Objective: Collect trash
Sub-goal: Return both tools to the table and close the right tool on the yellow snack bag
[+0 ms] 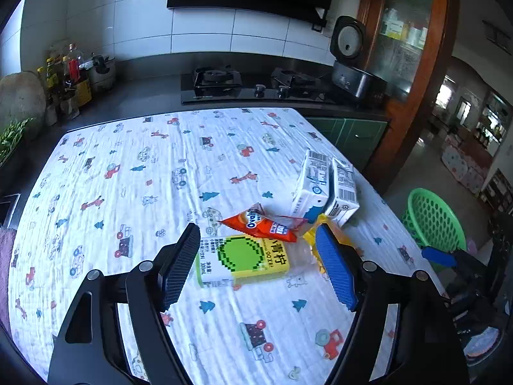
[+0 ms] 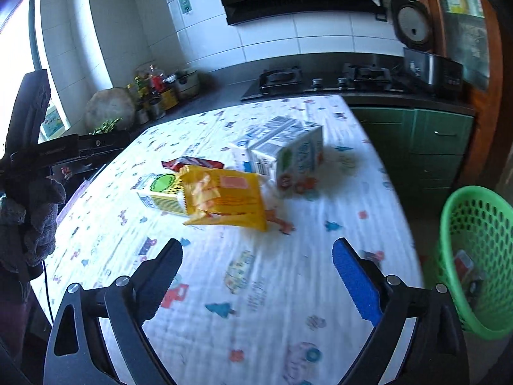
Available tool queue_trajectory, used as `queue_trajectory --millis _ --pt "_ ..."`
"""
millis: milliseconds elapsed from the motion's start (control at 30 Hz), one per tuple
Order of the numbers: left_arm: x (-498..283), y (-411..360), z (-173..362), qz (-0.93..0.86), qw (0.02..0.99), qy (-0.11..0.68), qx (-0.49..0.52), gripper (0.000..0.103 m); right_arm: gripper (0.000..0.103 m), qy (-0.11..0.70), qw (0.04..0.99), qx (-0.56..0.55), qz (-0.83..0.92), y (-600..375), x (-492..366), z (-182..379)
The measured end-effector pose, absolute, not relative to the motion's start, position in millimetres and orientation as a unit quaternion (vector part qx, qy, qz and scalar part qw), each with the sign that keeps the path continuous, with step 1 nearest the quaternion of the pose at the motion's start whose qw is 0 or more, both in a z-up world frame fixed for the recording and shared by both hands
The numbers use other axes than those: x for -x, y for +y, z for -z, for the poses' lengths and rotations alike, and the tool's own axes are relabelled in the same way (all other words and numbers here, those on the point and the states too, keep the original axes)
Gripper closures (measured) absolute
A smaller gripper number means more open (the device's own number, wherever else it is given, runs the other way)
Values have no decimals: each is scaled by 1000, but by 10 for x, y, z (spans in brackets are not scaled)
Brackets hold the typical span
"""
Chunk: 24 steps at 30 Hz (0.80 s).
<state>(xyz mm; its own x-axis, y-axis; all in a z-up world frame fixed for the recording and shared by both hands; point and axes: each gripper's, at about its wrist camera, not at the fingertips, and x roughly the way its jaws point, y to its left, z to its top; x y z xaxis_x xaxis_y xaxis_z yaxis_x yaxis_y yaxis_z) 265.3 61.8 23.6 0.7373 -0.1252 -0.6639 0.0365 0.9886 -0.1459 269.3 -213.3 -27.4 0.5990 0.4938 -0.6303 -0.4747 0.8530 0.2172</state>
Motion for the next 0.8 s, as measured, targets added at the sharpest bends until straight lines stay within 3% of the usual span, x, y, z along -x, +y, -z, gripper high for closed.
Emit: queue_trajectory --millis 800 --pt "-3068 922 10 41 912 395 104 23 9 419 856 -18 -302 -1368 -3581 705"
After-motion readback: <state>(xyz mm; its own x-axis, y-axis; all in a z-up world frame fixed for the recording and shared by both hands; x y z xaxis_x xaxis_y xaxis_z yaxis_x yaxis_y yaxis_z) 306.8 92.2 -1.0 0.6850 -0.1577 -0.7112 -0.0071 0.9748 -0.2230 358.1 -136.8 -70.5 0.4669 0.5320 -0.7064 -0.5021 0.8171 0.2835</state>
